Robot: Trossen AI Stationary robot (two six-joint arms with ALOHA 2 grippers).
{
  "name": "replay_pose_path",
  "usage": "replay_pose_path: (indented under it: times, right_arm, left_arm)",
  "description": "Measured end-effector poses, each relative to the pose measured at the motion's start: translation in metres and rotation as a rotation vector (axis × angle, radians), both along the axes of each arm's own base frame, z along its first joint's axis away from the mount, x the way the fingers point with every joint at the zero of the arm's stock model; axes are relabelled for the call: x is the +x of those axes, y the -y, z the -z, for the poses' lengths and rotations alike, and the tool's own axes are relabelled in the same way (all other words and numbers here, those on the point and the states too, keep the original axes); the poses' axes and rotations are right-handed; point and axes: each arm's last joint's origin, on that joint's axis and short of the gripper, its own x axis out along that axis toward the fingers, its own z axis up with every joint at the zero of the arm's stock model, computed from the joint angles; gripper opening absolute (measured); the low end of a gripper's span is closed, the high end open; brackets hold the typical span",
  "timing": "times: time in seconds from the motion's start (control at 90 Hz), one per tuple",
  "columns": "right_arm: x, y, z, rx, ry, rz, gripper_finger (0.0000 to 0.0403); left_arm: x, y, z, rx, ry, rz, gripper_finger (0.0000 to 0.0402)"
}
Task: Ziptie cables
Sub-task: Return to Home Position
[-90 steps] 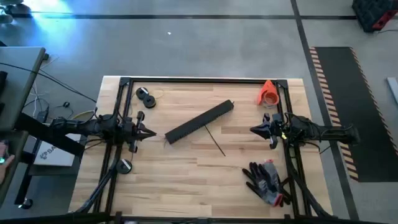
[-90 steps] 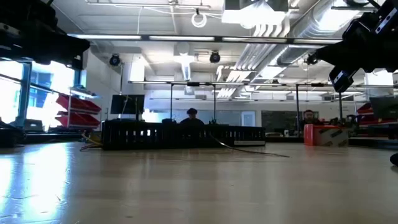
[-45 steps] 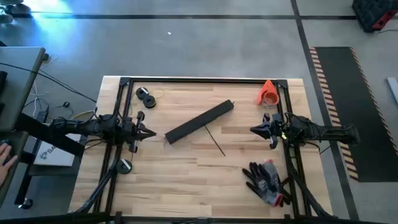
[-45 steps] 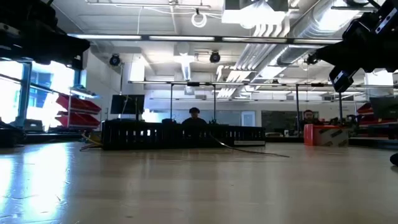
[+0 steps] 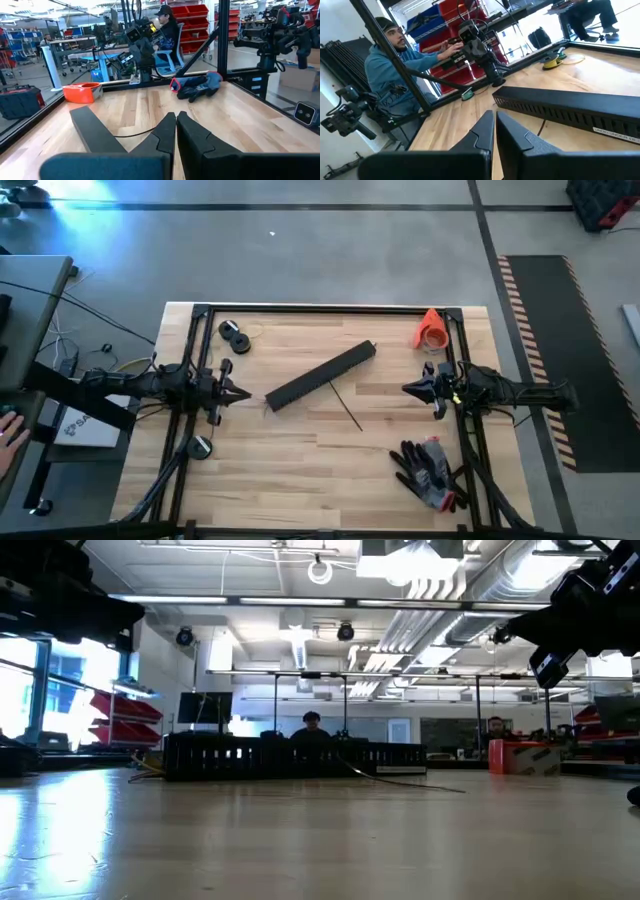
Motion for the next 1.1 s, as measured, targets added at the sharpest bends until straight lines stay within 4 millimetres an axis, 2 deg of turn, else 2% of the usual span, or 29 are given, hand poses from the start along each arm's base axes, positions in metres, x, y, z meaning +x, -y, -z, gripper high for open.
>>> replay_pose_path:
  times: [1.1]
  right_arm:
    - [0.0000, 0.0000, 0.0000, 0.000, 0.000, 0.000, 0.0000]
  left_arm:
    - [0.0000, 0.0000, 0.0000, 0.000, 0.000, 0.000, 0.0000]
